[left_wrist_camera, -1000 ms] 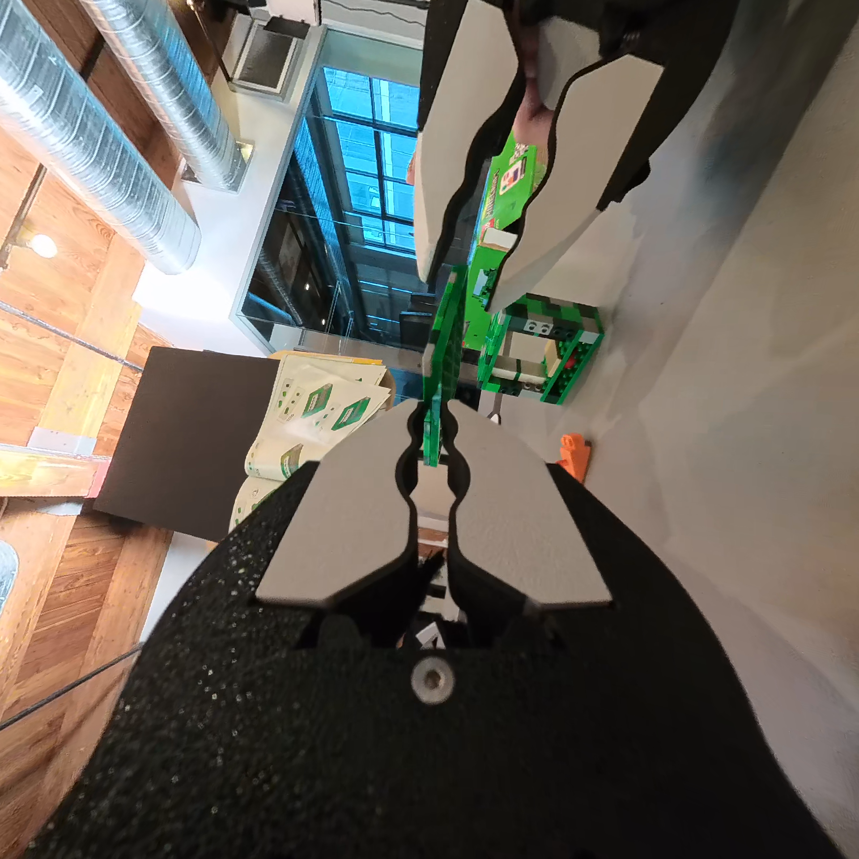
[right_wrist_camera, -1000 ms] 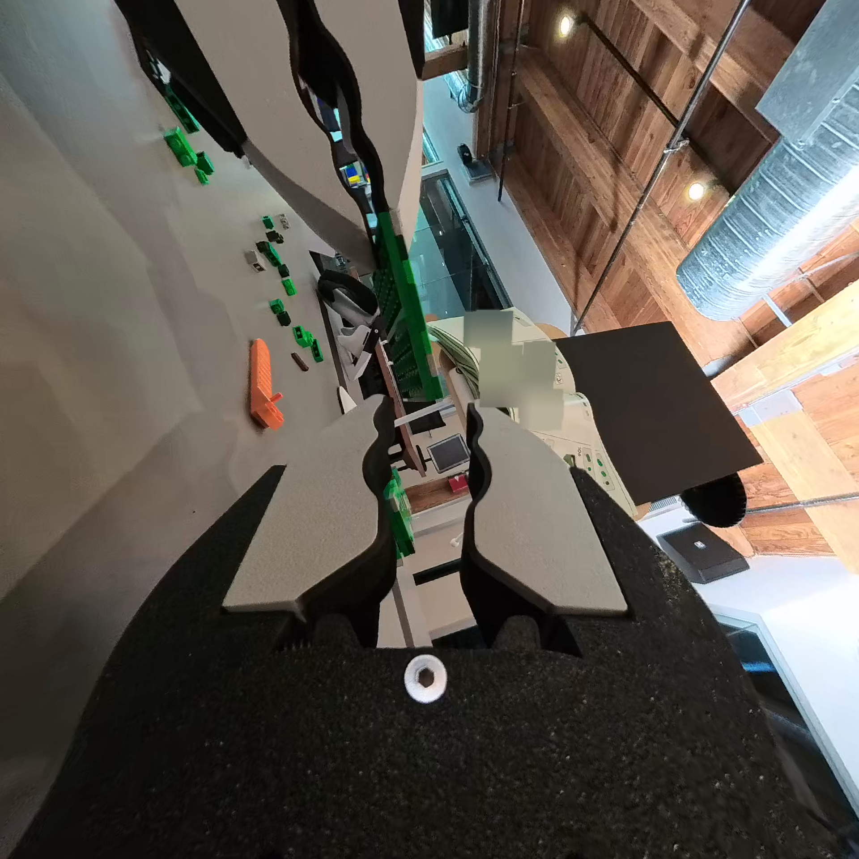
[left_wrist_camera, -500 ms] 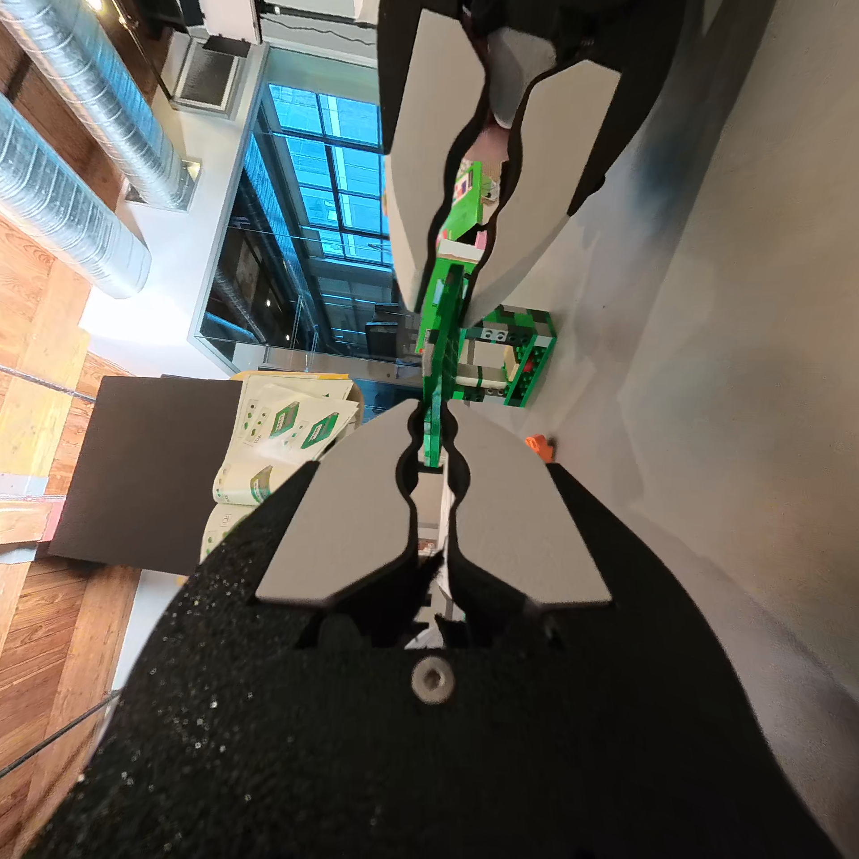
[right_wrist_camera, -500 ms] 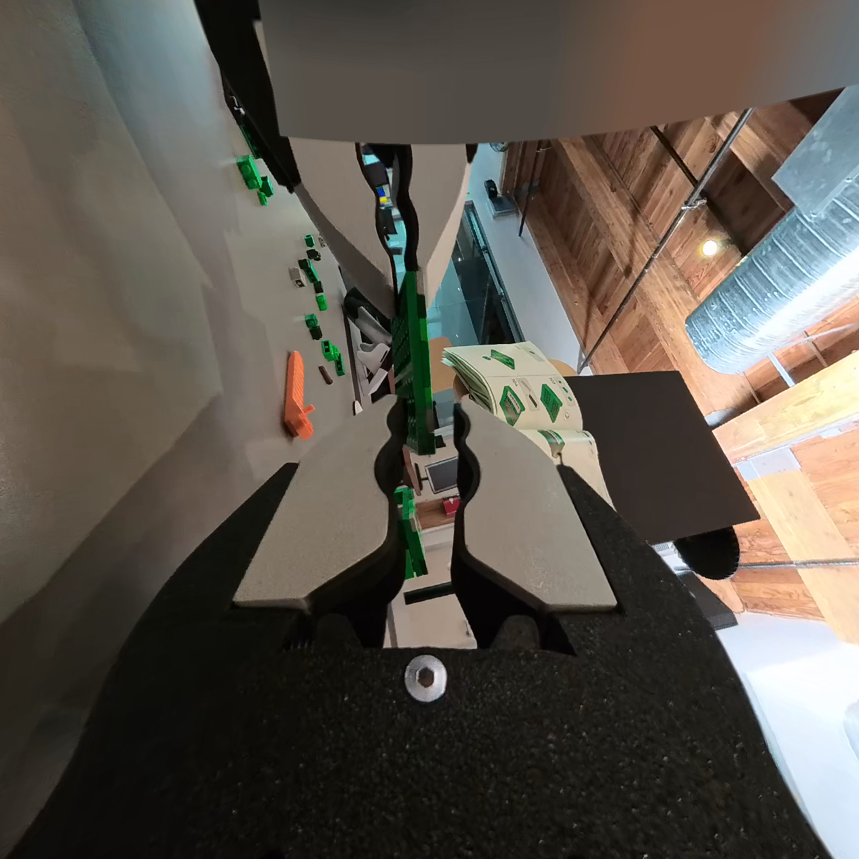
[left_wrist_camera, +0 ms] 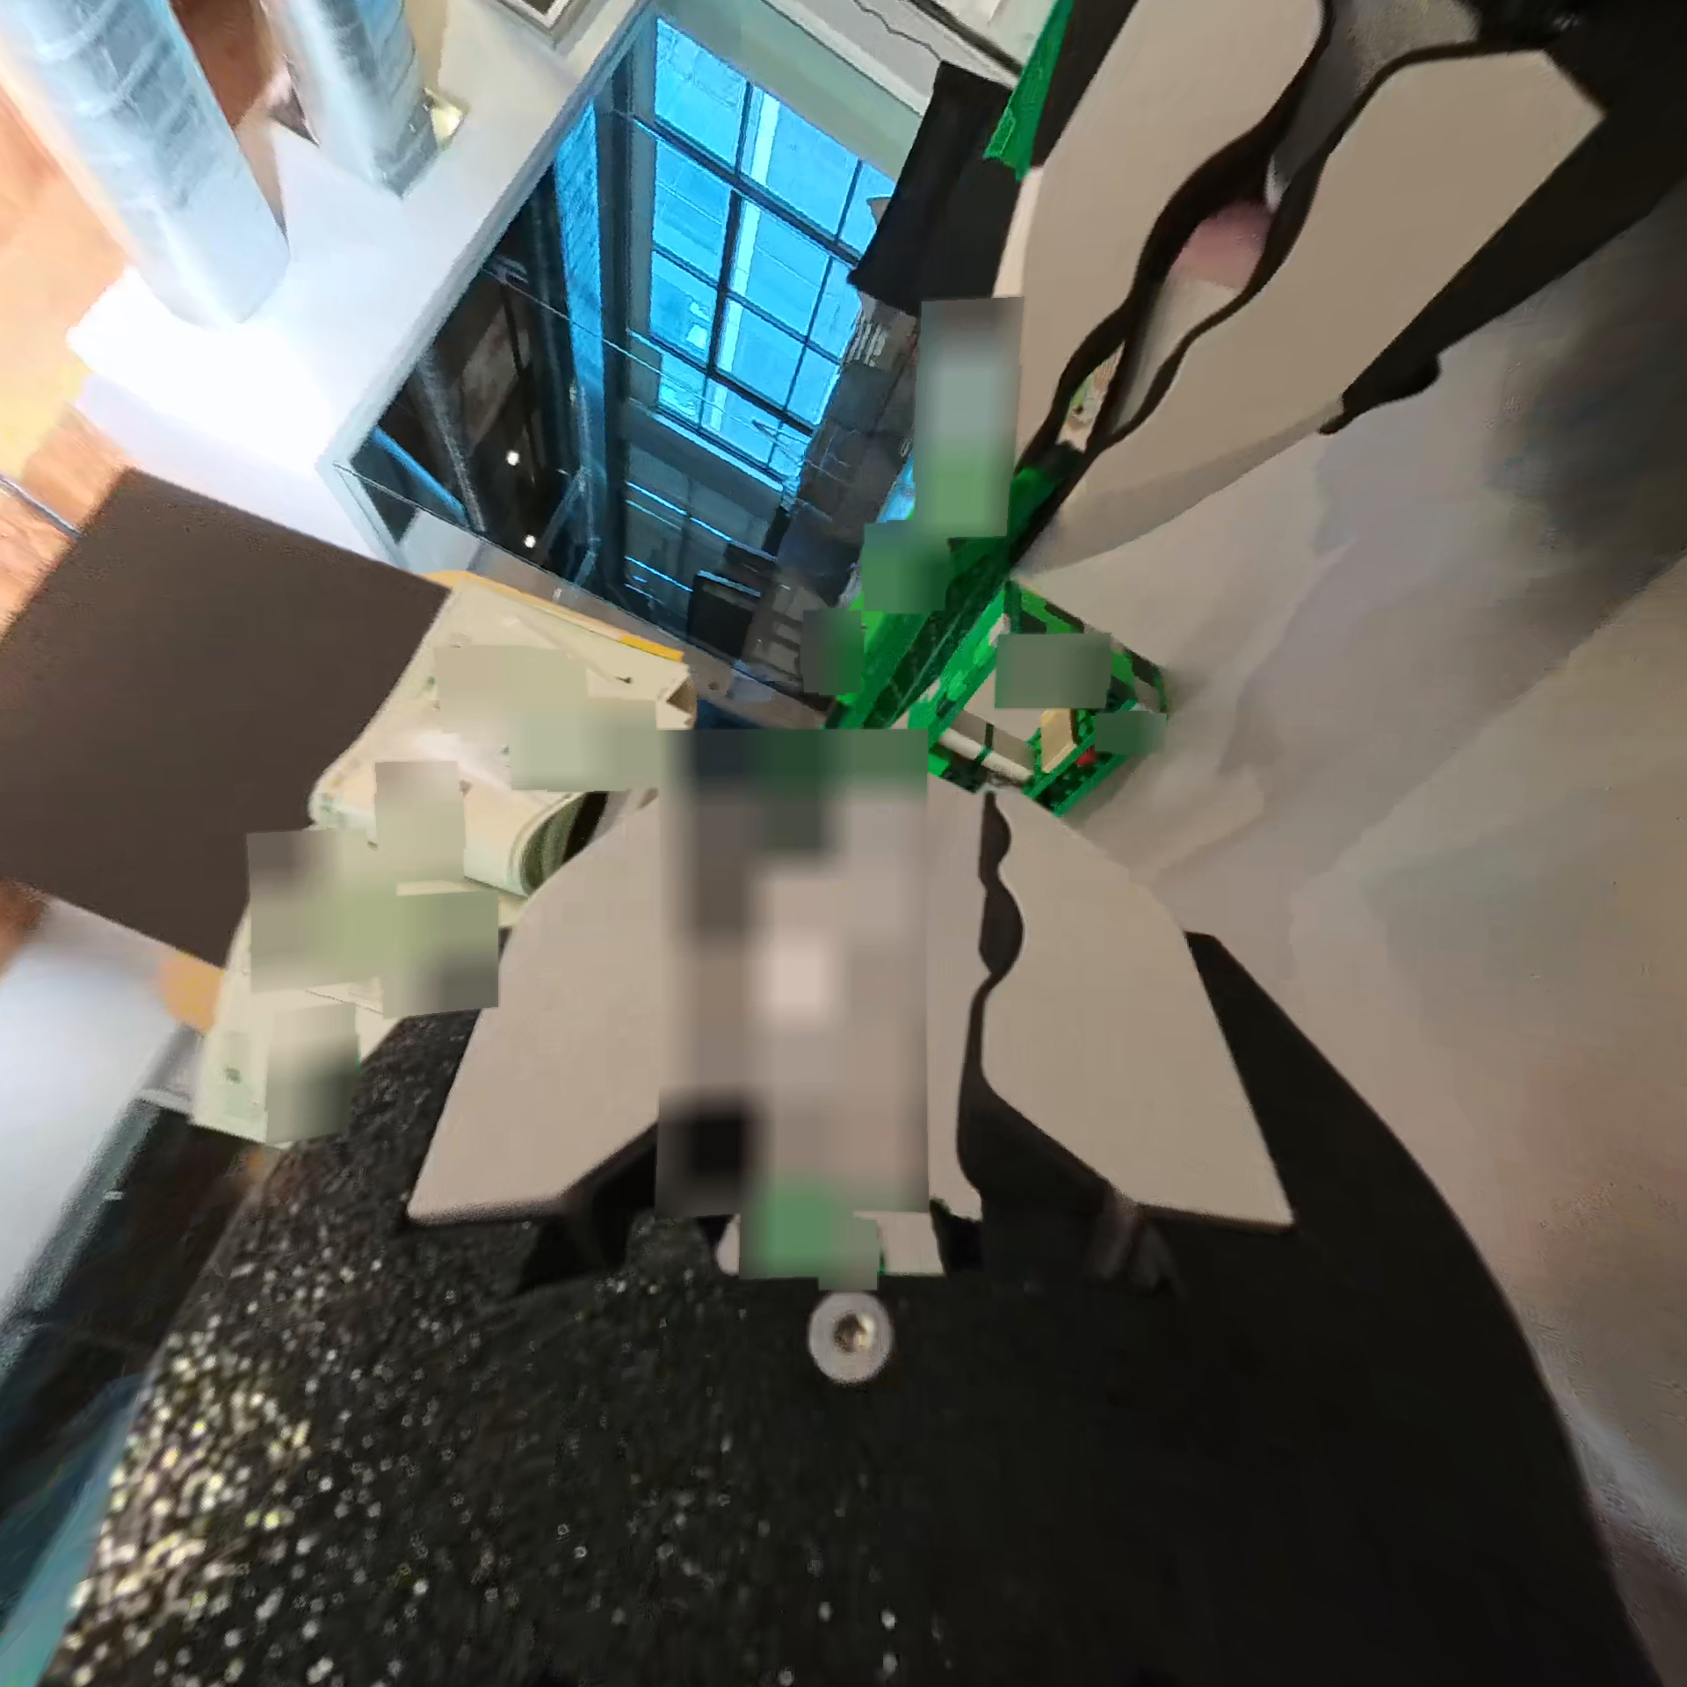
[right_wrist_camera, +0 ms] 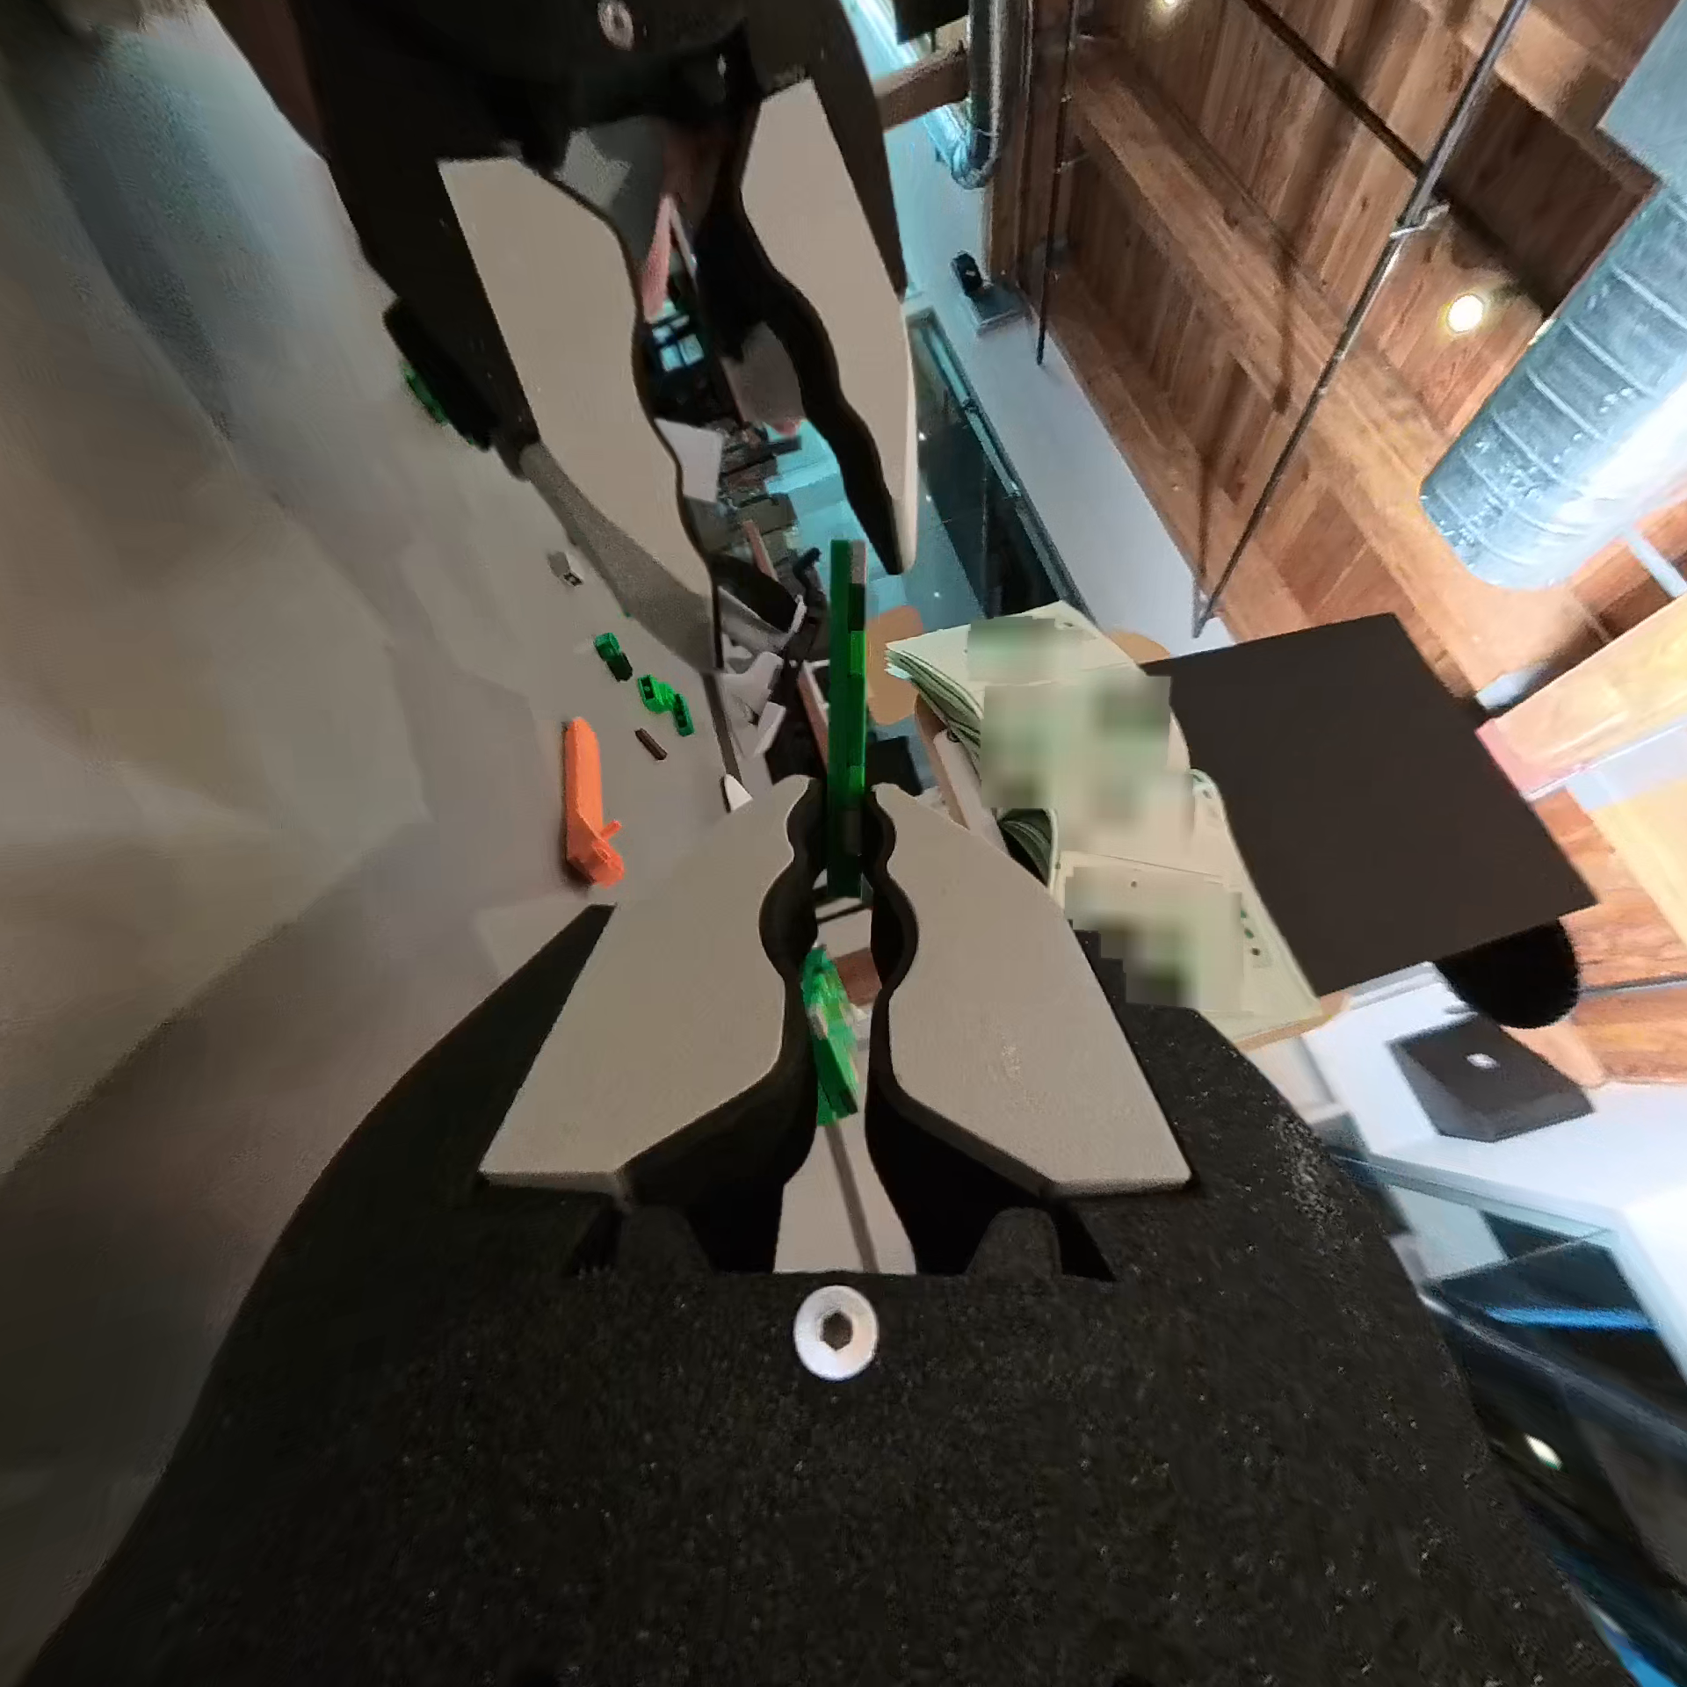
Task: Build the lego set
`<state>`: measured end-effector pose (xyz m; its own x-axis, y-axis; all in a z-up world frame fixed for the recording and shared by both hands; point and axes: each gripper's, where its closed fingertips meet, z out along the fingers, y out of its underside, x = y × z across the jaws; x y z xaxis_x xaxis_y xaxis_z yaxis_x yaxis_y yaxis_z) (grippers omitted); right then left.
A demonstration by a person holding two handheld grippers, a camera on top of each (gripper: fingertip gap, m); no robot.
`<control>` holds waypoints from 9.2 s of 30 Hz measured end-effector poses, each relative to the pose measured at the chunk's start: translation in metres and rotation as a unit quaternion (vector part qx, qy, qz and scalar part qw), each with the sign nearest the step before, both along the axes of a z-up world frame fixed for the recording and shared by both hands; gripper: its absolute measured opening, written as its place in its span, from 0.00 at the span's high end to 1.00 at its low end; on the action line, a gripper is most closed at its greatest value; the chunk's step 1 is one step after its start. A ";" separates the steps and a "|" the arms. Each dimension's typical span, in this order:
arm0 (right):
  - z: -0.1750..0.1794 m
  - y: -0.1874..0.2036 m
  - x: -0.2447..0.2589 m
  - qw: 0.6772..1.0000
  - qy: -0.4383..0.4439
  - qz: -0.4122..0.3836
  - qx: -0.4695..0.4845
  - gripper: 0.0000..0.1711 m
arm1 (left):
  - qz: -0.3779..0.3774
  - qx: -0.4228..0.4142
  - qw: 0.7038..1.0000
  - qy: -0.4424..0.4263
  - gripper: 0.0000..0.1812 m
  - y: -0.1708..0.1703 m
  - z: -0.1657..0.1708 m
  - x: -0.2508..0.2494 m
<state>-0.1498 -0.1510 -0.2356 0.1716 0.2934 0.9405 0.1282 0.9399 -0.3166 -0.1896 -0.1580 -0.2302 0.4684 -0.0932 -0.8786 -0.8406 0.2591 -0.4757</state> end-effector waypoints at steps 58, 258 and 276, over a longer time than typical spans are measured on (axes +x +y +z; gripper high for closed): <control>-0.049 0.058 -0.241 0.792 -0.542 0.073 -0.272 0.89 | -0.084 -0.145 0.965 -0.201 0.97 -0.017 -0.016 0.021; -0.059 0.010 0.050 0.625 -0.580 -0.144 -0.503 0.94 | 0.014 -0.251 0.947 -0.198 0.97 -0.012 -0.041 0.016; -0.080 0.011 0.096 0.541 -0.738 -0.215 -0.342 0.86 | 0.021 -0.270 0.930 -0.248 0.97 -0.009 -0.042 0.008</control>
<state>-0.0539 -0.1400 -0.3154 -0.4263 0.8910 -0.1560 0.8761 0.4497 0.1739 -0.1821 -0.1669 -0.2723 0.8168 -0.4311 -0.3834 -0.4867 -0.1580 -0.8592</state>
